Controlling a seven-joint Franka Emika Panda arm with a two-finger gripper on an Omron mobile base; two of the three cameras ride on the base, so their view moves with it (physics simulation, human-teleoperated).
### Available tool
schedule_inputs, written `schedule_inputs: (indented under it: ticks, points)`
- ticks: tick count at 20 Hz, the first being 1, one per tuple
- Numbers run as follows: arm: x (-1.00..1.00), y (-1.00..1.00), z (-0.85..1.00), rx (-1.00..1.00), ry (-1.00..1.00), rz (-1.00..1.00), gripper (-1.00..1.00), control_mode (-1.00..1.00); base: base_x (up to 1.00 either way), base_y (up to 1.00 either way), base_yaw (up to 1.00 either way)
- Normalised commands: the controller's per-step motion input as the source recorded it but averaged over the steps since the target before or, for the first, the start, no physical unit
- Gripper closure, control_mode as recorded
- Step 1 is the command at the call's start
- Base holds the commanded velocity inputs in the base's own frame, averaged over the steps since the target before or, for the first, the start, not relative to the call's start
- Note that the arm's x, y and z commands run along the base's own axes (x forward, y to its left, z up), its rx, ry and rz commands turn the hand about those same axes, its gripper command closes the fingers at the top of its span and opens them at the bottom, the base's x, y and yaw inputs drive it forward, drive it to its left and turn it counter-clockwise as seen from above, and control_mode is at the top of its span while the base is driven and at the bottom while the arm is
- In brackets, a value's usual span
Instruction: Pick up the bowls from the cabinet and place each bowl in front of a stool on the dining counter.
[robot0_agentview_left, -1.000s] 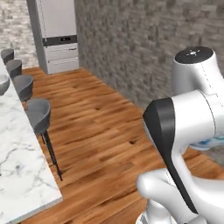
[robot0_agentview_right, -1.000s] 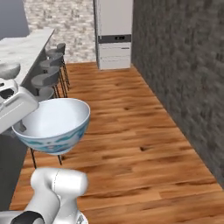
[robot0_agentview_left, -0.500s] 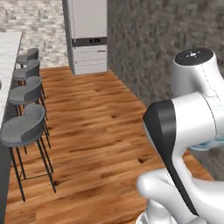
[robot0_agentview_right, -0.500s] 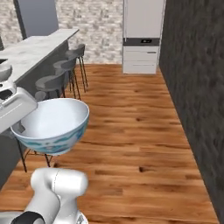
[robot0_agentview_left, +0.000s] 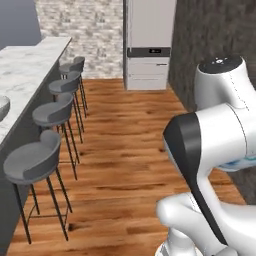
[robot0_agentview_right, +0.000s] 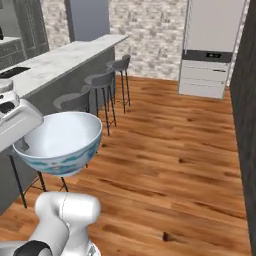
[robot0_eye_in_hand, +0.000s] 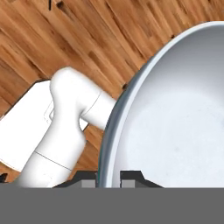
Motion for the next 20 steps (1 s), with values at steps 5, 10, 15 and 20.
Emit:
schedule_inputs:
  ticks: [5,10,15,20]
  points:
    - [0.00,0.00,0.00,0.00,0.00,0.00,1.00,1.00,1.00,-0.34,0.62]
    - [0.00,0.00,0.00,0.00,0.00,0.00,1.00,1.00,0.90,-0.70,0.55]
    - [0.00,0.00,0.00,0.00,0.00,0.00,1.00,1.00,0.55,-0.76,0.60]
    - [0.00,0.00,0.00,0.00,0.00,0.00,1.00,1.00,0.03,-0.81,0.65]
